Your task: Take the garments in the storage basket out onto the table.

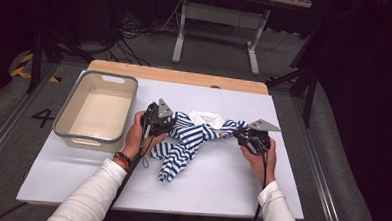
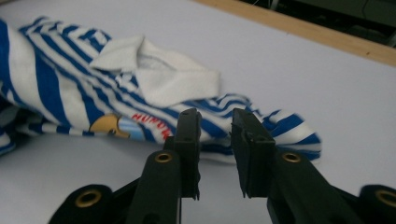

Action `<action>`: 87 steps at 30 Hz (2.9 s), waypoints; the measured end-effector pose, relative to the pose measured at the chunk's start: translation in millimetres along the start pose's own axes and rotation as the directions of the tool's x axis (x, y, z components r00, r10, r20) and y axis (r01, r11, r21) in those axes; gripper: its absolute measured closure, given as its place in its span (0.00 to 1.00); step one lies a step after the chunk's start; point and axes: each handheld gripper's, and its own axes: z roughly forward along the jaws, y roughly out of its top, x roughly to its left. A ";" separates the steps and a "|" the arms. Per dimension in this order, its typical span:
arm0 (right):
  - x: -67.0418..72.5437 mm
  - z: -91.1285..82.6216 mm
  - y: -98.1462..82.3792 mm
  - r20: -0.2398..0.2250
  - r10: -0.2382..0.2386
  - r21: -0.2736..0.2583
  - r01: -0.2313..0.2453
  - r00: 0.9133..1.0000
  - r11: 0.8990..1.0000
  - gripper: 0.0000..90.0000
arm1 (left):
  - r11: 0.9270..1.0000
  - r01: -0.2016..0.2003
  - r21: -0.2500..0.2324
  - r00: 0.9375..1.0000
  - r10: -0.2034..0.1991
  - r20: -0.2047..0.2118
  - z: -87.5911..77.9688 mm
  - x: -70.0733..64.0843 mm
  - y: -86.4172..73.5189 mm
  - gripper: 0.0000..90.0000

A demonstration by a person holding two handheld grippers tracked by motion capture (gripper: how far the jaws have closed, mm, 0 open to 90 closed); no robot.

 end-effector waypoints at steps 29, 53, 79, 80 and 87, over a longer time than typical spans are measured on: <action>3.4 62.6 8.2 -0.033 0.035 0.126 -0.031 0.999 0.991 0.64 | 0.976 -0.068 0.206 0.995 0.052 0.083 38.0 5.3 -9.4 1.00; -3.8 17.1 -9.7 0.021 -0.020 0.136 0.017 1.000 0.991 0.95 | 0.979 -0.008 0.203 1.000 0.009 -0.005 36.8 24.9 -15.7 1.00; -17.6 -32.1 -28.0 0.082 0.005 0.053 -0.009 0.997 0.999 0.89 | 0.999 -0.010 0.052 1.000 0.012 -0.024 11.8 12.8 -8.2 1.00; -16.1 -33.3 -27.5 0.080 0.001 0.046 -0.005 0.997 0.999 0.89 | 0.999 -0.020 0.044 1.000 0.021 -0.017 8.7 10.4 -7.6 1.00; 1.5 -39.8 -21.8 0.050 -0.032 0.011 0.031 0.998 0.999 0.90 | 0.996 -0.084 -0.039 0.995 0.086 0.058 -20.7 -13.8 -8.1 0.99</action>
